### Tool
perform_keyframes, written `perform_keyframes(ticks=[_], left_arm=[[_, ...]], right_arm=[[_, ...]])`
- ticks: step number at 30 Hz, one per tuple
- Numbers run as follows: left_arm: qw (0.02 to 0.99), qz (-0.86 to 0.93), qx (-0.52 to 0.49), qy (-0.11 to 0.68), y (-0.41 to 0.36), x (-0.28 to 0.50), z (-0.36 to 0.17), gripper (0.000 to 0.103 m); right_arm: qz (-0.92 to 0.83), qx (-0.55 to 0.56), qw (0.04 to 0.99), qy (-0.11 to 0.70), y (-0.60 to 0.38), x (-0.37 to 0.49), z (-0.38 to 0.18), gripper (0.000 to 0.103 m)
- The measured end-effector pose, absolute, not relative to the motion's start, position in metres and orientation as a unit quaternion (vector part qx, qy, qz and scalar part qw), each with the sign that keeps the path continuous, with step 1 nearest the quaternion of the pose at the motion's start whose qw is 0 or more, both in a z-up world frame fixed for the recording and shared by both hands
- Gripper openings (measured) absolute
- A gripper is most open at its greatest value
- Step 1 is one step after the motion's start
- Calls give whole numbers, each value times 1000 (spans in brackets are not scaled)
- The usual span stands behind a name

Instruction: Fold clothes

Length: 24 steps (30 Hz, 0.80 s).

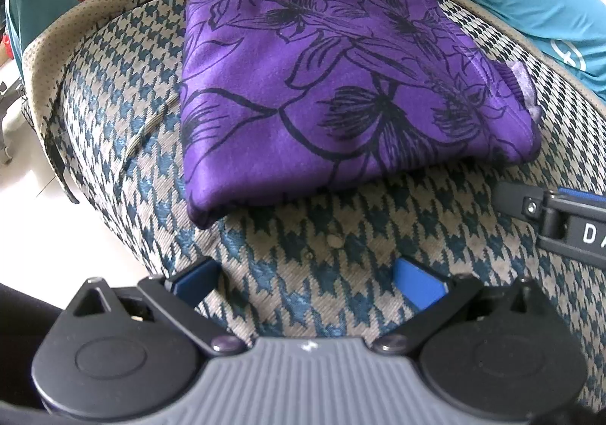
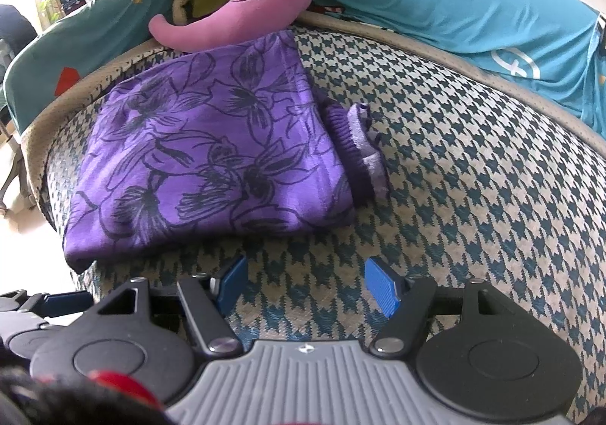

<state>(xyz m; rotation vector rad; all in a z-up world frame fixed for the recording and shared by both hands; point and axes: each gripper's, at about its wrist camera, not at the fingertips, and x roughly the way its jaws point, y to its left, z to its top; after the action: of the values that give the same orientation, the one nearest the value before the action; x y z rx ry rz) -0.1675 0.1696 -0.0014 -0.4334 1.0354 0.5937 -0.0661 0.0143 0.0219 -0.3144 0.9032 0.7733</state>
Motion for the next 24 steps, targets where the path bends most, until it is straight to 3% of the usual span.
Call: perform_keyframes(ticks=[24], left_arm=[[802, 269, -205, 492, 176, -167, -2, 103]], right_arm=[[337, -162, 811, 449, 10, -41, 10, 69]])
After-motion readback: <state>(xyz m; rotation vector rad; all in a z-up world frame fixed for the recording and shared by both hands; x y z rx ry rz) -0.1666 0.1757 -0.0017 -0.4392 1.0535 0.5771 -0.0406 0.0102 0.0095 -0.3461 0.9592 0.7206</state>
